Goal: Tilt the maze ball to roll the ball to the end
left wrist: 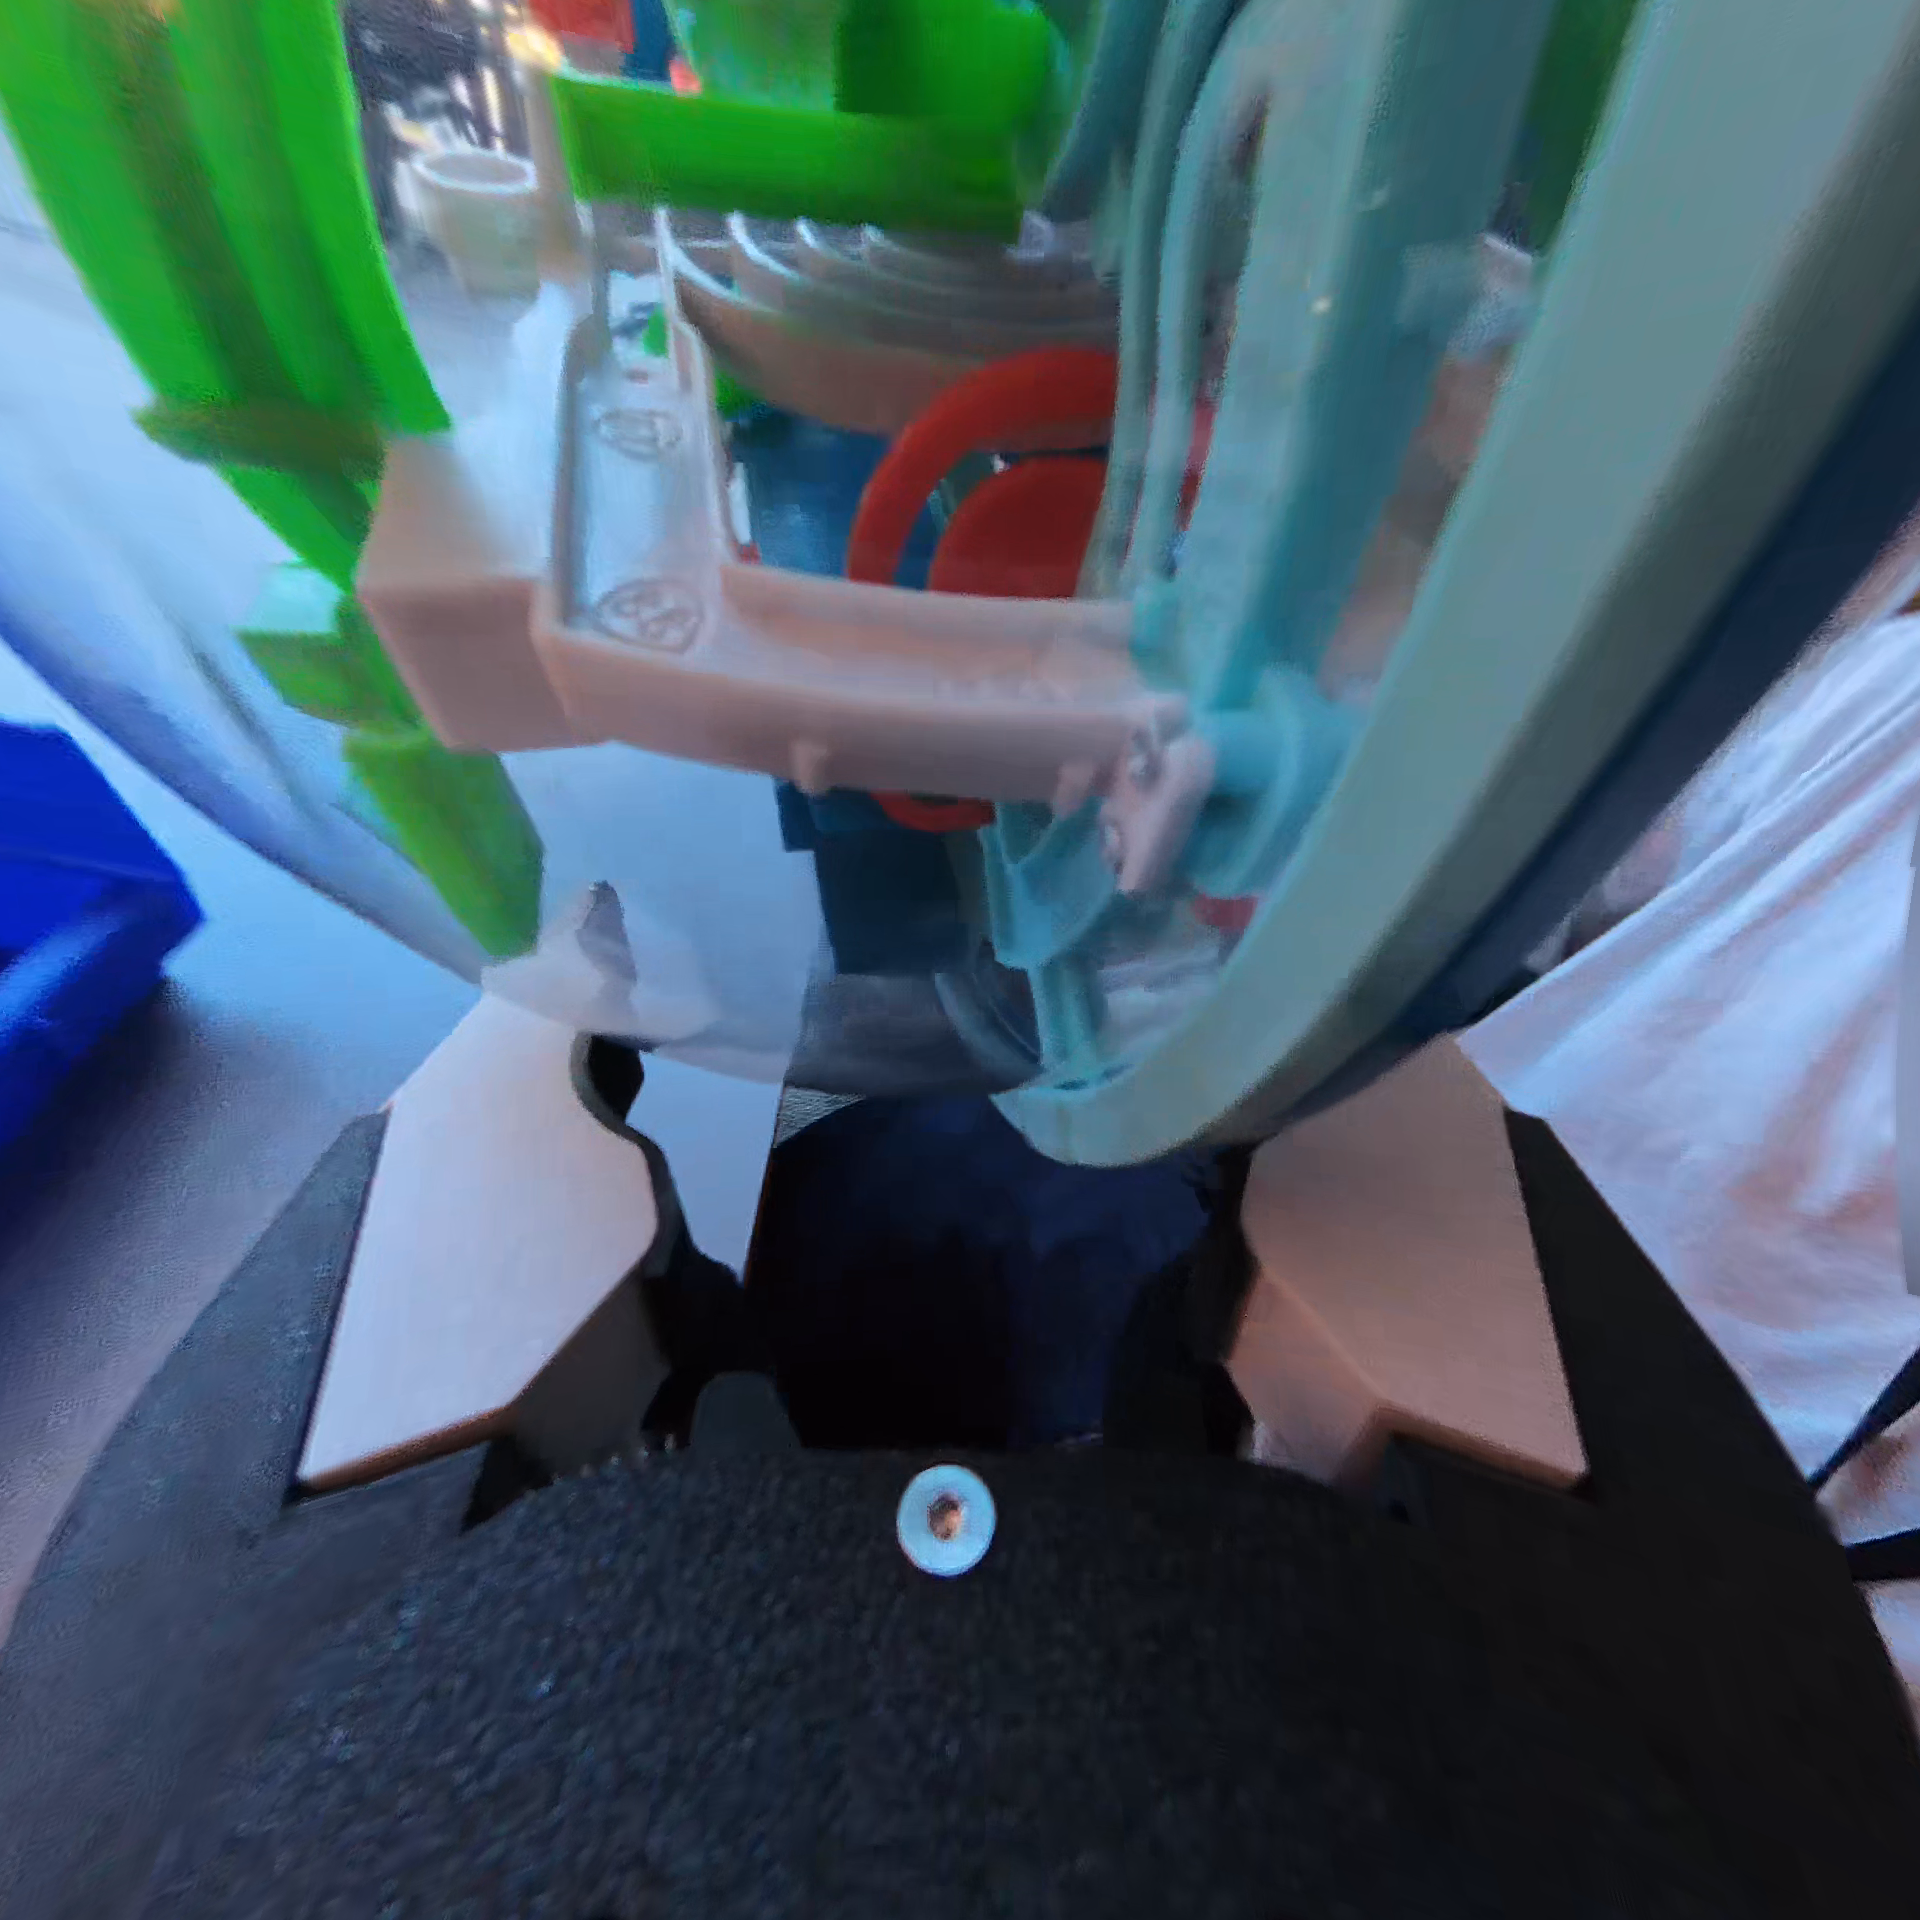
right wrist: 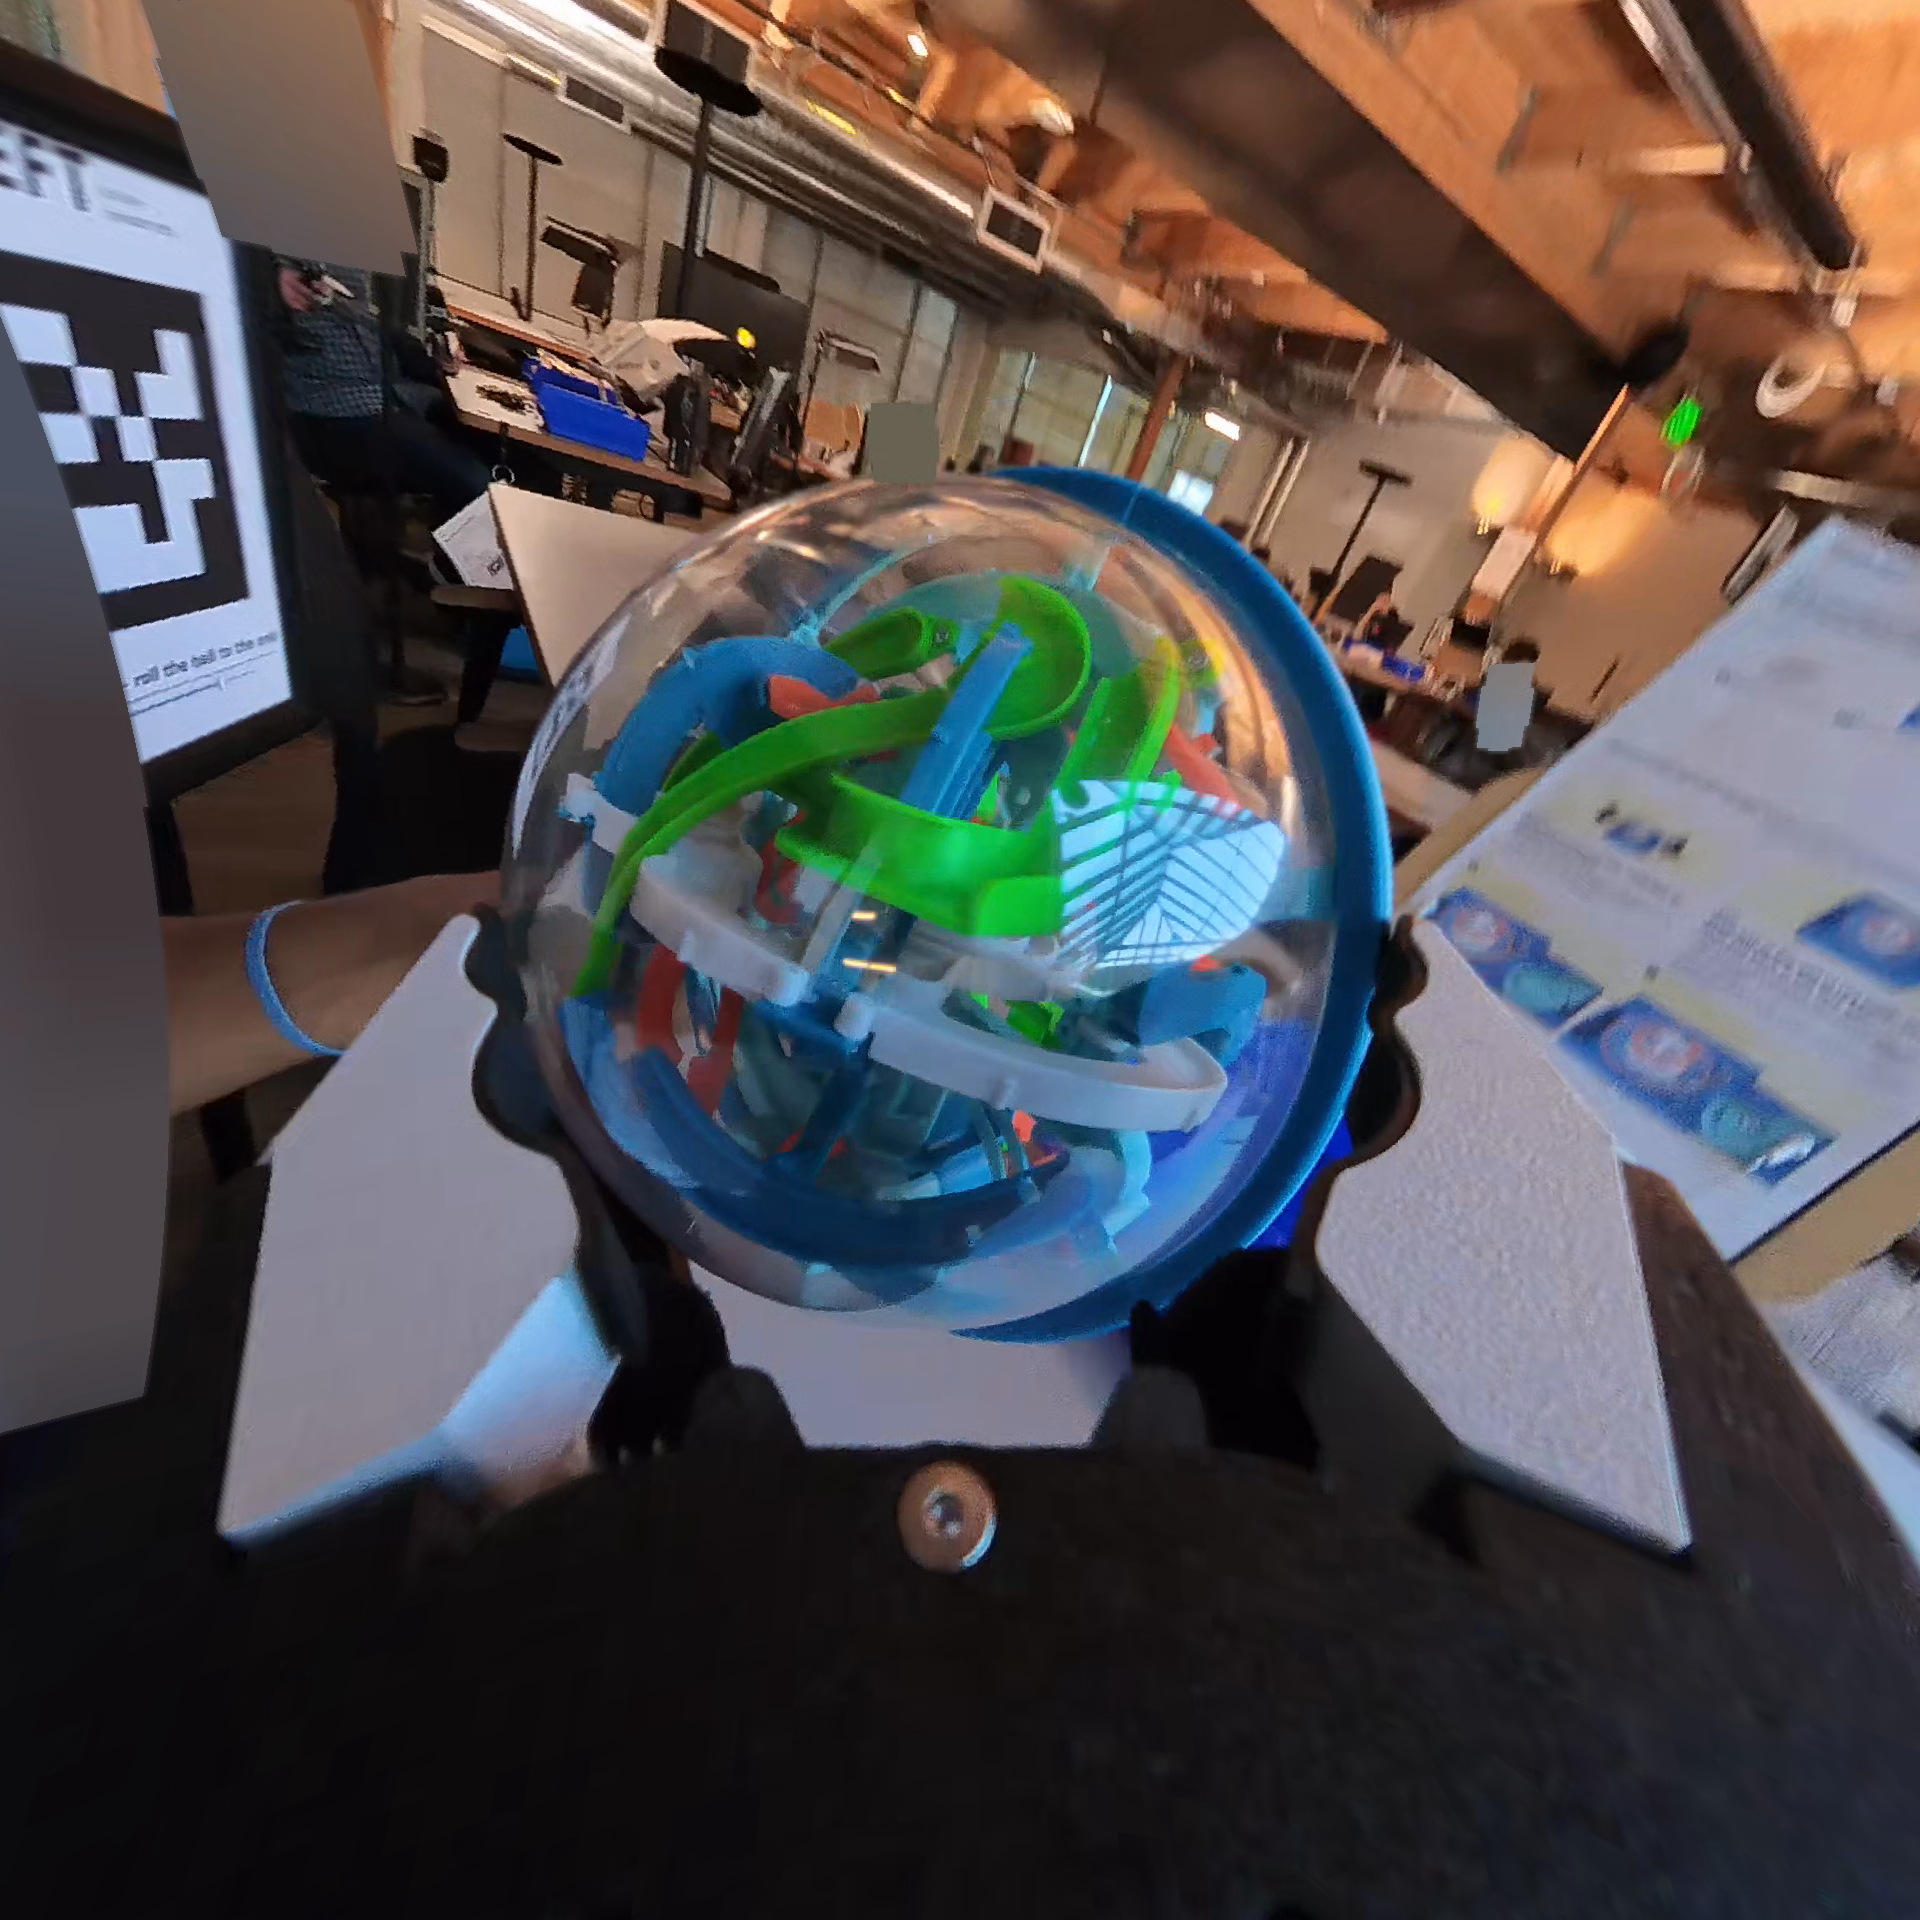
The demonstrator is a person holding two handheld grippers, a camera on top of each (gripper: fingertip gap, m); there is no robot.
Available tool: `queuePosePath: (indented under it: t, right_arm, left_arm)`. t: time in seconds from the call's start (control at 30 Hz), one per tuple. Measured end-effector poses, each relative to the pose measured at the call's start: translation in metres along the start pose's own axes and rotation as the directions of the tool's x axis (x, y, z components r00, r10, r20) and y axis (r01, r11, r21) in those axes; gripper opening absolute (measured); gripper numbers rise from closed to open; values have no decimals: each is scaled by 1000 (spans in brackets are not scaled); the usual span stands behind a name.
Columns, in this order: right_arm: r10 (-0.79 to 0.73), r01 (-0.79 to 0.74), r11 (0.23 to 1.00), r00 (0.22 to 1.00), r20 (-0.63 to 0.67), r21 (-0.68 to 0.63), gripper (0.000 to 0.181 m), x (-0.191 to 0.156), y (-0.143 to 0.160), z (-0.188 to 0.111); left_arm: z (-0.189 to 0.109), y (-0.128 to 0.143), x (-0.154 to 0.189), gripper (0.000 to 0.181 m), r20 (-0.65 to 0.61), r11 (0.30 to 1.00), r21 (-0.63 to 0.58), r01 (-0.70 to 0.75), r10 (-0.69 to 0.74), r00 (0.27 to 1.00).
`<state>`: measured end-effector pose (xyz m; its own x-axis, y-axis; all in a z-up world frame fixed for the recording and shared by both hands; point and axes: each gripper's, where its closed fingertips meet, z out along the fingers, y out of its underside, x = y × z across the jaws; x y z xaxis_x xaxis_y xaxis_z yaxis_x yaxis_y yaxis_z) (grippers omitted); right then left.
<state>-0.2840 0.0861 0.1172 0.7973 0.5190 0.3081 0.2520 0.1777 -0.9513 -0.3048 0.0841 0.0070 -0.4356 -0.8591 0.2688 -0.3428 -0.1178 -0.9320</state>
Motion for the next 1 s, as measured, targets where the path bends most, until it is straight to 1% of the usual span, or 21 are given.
queuePosePath:
  t: [0.07,0.13,0.17,0.23,0.3,0.37,0.43,0.5,0.7,0.83,0.93,1.0]
  right_arm:
    - [95,-96,995,995,-8,-40,155,14,20,5]
    - [212,-212,973,977,-8,-86,155,25,44,10]
    - [255,-254,960,967,-5,-116,155,29,59,14]
    - [308,-299,934,951,18,-193,155,32,91,21]
    - [333,-309,916,941,54,-256,155,30,119,27]
    - [356,-324,908,931,83,-265,155,30,136,34]
    - [386,-354,902,918,96,-247,154,32,145,40]
    - [409,-376,895,906,106,-240,154,33,151,43]
    - [481,-433,858,866,138,-277,154,34,171,43]
    - [460,-414,876,872,170,-249,153,38,180,43]
    - [427,-381,880,896,124,-282,154,45,200,45]
    - [453,-417,884,875,168,-210,149,46,190,45]
  left_arm:
    - [11,9,-9,123,-48,992,13,122,-122,991]
    - [23,22,-17,125,-91,964,25,265,-262,961]
    - [28,29,-22,129,-96,944,34,329,-324,941]
    - [40,48,-33,144,-65,908,39,416,-414,908]
    - [49,70,-44,156,-15,889,28,456,-456,890]
    - [53,83,-52,158,0,868,40,495,-496,868]
    - [53,89,-57,156,-11,848,47,528,-528,849]
    - [53,94,-59,155,-7,844,45,534,-534,845]
    - [57,109,-58,154,-16,821,1,571,-571,821]
    - [56,114,-60,148,-13,808,-2,589,-589,808]
    - [54,114,-59,146,-22,802,-9,597,-597,802]
    - [52,118,-58,138,-23,799,-32,601,-602,798]
